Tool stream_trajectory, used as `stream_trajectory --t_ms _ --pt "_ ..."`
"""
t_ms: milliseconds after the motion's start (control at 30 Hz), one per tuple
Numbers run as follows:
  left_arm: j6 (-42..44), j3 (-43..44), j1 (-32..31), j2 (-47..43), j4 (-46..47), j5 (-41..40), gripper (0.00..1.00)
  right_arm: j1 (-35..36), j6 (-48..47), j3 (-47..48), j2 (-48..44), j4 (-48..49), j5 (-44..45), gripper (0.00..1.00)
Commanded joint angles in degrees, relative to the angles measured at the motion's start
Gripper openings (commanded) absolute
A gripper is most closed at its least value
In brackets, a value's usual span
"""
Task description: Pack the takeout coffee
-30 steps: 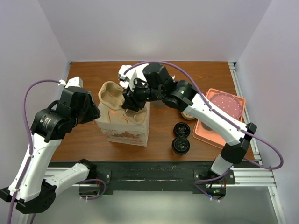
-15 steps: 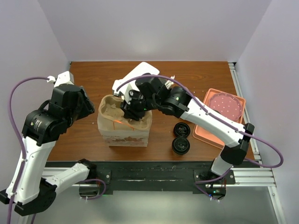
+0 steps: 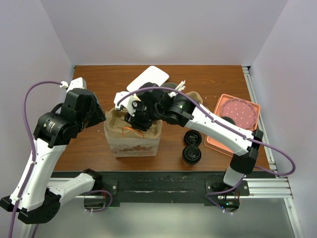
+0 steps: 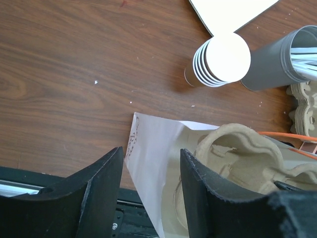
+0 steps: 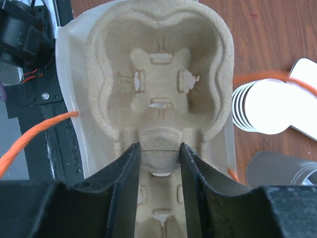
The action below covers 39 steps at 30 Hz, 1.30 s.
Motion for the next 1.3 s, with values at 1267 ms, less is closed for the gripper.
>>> stream_trajectory --t_ms 1267 --pt "4.25 10.58 1.48 8.53 9.15 -4.61 0.58 2.48 -7.73 2.42 -0.24 9.89 -7.21 0.35"
